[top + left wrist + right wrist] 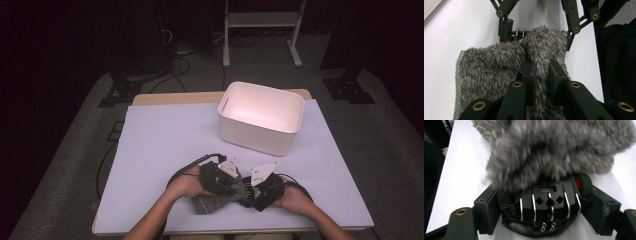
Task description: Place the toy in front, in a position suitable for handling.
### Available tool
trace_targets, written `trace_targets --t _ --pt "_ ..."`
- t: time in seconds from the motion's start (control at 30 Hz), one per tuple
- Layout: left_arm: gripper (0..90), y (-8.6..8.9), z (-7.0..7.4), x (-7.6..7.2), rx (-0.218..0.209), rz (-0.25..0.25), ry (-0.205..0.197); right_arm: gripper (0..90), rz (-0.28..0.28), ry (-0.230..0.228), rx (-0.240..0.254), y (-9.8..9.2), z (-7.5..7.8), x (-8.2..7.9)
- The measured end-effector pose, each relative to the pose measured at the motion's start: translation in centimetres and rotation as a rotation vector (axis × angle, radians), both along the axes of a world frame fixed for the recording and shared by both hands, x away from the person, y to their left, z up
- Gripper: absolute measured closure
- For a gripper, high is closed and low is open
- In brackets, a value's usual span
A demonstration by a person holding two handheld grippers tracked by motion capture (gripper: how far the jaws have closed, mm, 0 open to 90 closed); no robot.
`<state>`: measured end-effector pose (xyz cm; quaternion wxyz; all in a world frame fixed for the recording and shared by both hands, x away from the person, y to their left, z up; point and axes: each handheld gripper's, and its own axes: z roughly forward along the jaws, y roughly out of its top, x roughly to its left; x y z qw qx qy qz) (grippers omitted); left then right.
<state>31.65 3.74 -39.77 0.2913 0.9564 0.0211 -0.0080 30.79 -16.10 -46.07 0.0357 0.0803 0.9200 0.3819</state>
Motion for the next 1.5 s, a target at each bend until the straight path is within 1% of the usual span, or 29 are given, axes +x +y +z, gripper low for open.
trace_targets --t 0.07,0.17,0.3,0.33,0.37,0.4,0.43,0.47,0.6,0.73,0.87,0.93,1.0,1.07,1.13,1.3,1.37,1.4,1.5 --pt "78.0 0.3 0.1 0.0 0.007 -0.002 0.000 22.6 0.003 -0.003 0.000 0.0 0.0 0.0" --pt "77.9 1.6 0.0 0.0 0.014 0.022 0.007 22.7 0.005 -0.006 0.000 0.0 0.0 0.0" --pt "77.7 4.3 -0.2 0.5 0.025 0.085 0.015 22.7 0.007 -0.014 -0.006 0.1 0.1 -0.1" --pt "77.5 4.7 -0.2 0.6 0.026 0.097 0.016 22.7 0.009 -0.021 -0.005 0.1 0.1 -0.1" --pt "77.5 5.2 -0.2 0.8 0.039 0.111 0.011 22.6 0.009 -0.022 -0.007 0.1 0.1 -0.1" --pt "77.5 5.5 -0.2 1.0 0.043 0.118 0.005 22.6 0.008 -0.024 -0.008 0.1 0.1 -0.1" --pt "77.5 5.8 -0.2 1.1 0.045 0.130 0.008 22.6 0.012 -0.029 -0.007 0.1 0.1 -0.1" --pt "77.5 5.9 -0.3 1.2 0.036 0.137 0.014 22.6 0.011 -0.030 -0.011 0.2 0.2 -0.2" --pt "77.5 5.1 -0.4 1.5 0.019 0.129 0.030 22.6 0.015 -0.042 -0.015 0.2 0.2 -0.2" --pt "77.5 3.2 -0.3 1.9 0.013 0.102 0.027 22.6 0.014 -0.047 -0.018 0.3 0.3 -0.4" --pt "77.4 1.1 -0.2 2.0 0.012 0.062 0.022 22.7 0.017 -0.051 -0.018 0.3 0.3 -0.3" --pt "77.4 0.7 -0.1 2.0 0.020 0.054 0.015 22.6 0.017 -0.048 -0.014 0.2 0.2 -0.3" --pt "77.4 0.9 -0.1 2.0 0.021 0.056 0.019 22.7 0.015 -0.044 -0.009 0.2 0.2 -0.3" --pt "77.4 1.6 -0.1 2.0 0.030 0.070 0.017 22.7 0.018 -0.048 -0.010 0.2 0.2 -0.3" --pt "77.5 2.6 -0.2 2.2 0.037 0.087 0.017 22.7 0.018 -0.048 -0.010 0.2 0.2 -0.3" --pt "77.3 5.5 -0.4 2.6 0.045 0.154 0.022 22.7 0.017 -0.050 -0.013 0.2 0.2 -0.3" --pt "77.3 5.9 -0.5 2.7 0.032 0.169 0.036 22.7 0.016 -0.051 -0.014 0.3 0.2 -0.3" --pt "77.3 5.9 -0.5 2.8 0.029 0.166 0.036 22.7 0.015 -0.049 -0.015 0.3 0.3 -0.3" --pt "77.3 5.0 -0.5 2.9 0.018 0.156 0.040 22.7 0.017 -0.047 -0.010 0.2 0.2 -0.3"
